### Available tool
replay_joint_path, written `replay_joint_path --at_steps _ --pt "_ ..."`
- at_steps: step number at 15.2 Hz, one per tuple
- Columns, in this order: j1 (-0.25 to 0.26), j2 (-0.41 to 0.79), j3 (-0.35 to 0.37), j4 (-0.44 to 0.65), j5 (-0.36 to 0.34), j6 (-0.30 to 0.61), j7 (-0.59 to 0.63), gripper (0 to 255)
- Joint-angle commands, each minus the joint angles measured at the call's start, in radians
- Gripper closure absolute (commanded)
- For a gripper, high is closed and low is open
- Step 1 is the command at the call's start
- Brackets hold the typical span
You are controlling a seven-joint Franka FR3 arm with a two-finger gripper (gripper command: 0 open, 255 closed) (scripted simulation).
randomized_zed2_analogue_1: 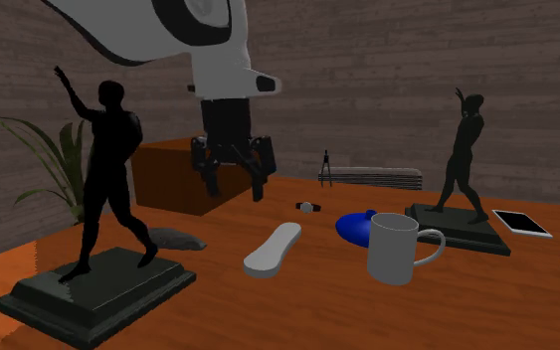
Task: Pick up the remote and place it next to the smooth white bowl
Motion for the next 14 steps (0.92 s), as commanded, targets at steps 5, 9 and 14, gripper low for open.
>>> replay_joint_path --at_steps 5,9,14 --pt "-0.009 0.232 -0.015 0.138 0.025 0.067 -0.047 0" --pt "-0.018 0.387 -0.018 0.255 0.047 0.1 -0.078 0" --pt "-0.024 0.469 -0.017 0.292 0.057 0.143 -0.09 0"
